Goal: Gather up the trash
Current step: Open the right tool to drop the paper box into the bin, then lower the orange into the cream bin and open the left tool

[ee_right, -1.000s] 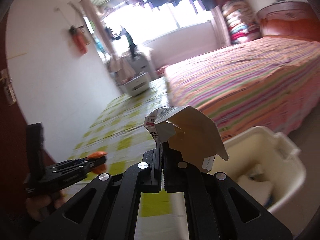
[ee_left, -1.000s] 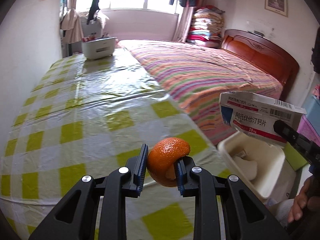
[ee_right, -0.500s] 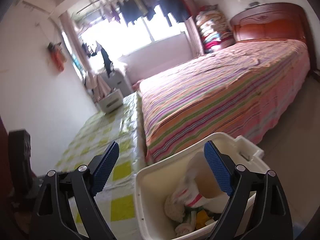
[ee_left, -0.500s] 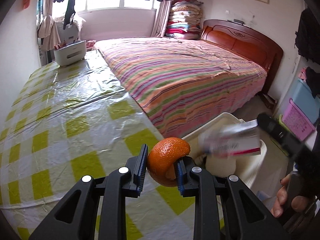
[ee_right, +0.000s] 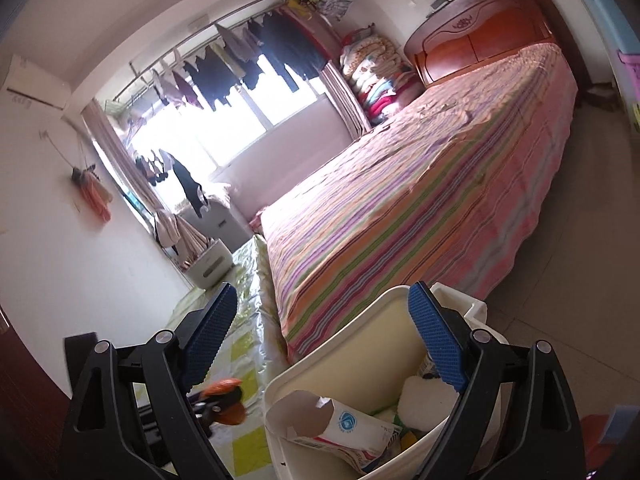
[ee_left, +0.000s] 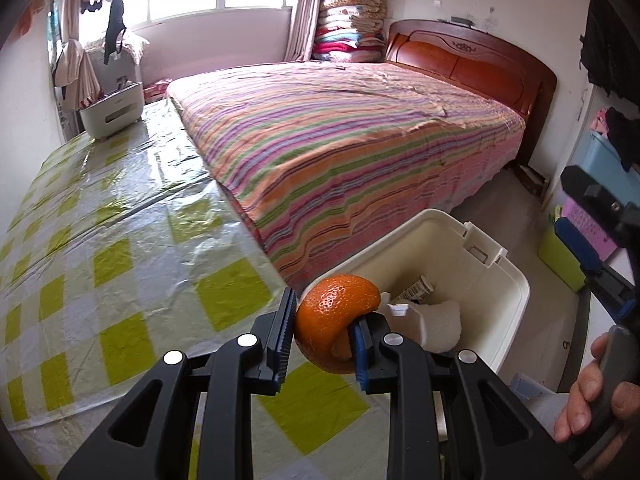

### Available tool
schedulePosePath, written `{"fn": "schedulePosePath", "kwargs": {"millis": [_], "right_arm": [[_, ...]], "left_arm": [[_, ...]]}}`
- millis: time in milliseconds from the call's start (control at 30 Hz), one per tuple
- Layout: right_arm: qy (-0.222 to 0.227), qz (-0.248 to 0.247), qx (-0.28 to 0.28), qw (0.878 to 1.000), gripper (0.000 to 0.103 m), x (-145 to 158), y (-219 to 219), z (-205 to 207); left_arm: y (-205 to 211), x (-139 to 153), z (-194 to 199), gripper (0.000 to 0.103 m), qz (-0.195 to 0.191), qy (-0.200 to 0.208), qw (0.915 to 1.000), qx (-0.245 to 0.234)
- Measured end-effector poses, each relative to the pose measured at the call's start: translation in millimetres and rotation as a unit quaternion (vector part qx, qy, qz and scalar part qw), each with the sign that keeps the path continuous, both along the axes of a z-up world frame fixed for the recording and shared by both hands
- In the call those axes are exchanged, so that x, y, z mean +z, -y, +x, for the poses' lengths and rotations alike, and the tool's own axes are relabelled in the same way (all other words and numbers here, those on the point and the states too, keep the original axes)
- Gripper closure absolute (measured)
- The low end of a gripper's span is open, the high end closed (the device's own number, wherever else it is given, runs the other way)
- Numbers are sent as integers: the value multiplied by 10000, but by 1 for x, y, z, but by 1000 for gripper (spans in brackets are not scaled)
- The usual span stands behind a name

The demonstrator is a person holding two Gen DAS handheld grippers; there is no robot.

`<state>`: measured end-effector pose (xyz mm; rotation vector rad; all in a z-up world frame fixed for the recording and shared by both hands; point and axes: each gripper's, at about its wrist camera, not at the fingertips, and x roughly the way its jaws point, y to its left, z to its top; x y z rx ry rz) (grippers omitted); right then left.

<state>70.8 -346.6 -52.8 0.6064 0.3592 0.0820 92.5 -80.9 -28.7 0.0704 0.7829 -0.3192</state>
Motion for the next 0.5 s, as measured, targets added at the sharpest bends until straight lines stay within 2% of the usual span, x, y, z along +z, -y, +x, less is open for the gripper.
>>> {"fn": "schedulePosePath", "kwargs": {"millis": [233,400,467,500], "right_arm": [[35,162,-18,9999,16,0,-13,-7],[41,366,-102,9993,16,-2,8,-13],[28,393,-132,9991,16,-4,11,-12],[28,402,-147,9991,16,-4,13,-12]], "left_arm": [[36,-7,11,77,295,-27,9994,-181],[56,-14,23,75,388,-161,9988,-245],[63,-18,30,53,483,-241,9984,-172],[65,-20,31,36,517,-261,9982,-154]]}}
